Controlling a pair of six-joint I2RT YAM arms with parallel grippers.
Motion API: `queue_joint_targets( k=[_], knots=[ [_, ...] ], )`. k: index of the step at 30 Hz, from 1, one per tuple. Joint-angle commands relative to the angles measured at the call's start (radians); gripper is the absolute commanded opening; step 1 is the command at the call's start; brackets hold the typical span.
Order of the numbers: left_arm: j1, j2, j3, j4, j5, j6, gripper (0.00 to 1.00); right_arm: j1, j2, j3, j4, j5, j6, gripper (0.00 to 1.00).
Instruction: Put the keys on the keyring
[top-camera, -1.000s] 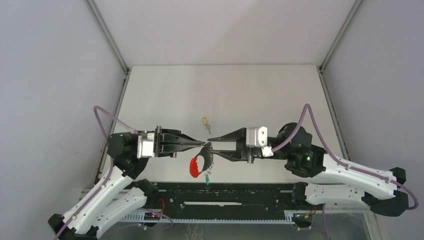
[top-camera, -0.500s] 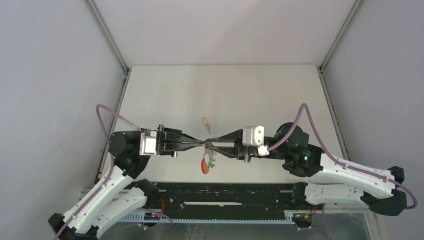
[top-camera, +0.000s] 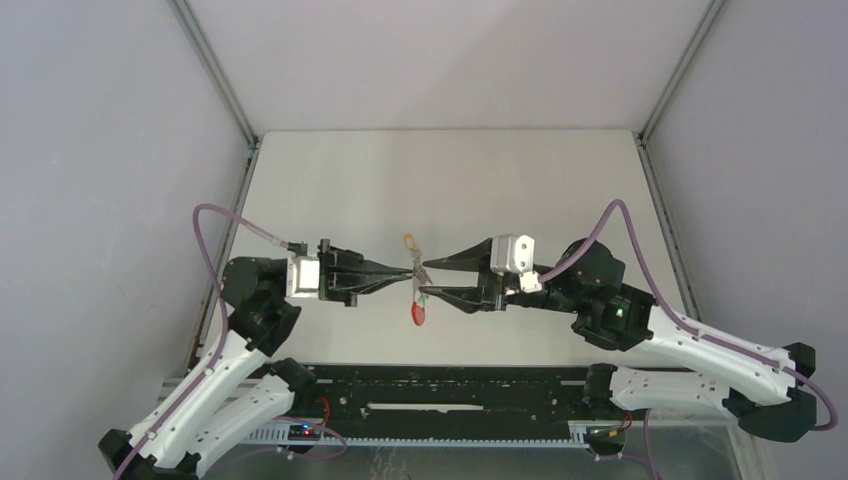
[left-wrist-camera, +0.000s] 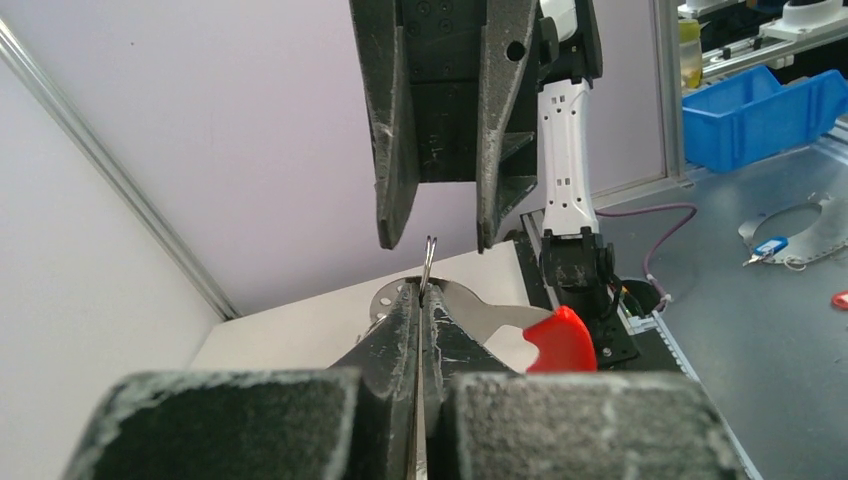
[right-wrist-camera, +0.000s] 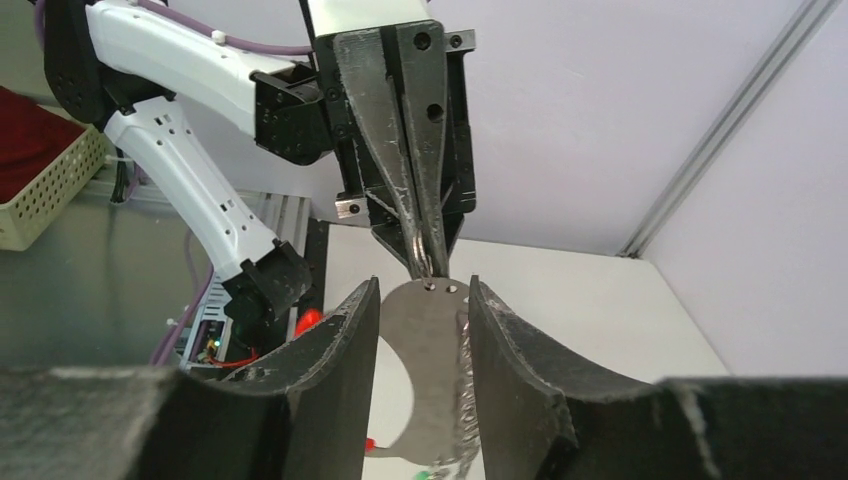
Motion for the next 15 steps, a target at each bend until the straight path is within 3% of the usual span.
queue_joint_targets(
  k=[1, 10, 15],
  knots=[
    [0.005, 0.003, 0.030, 0.027, -0.038, -0.047, 0.00, -0.002, 0.015, 0.009, 0.019, -0.022, 0.028, 0.45],
    [0.005, 0.009, 0.024, 0.033, -0.025, -0.070, 0.00, -0.011, 0.039, 0.009, 0.075, -0.019, 0.049, 0.36],
    [0.005, 0.007, 0.017, 0.033, -0.005, -0.068, 0.00, -0.022, 0.039, 0.009, 0.077, -0.035, 0.073, 0.16]
  ],
)
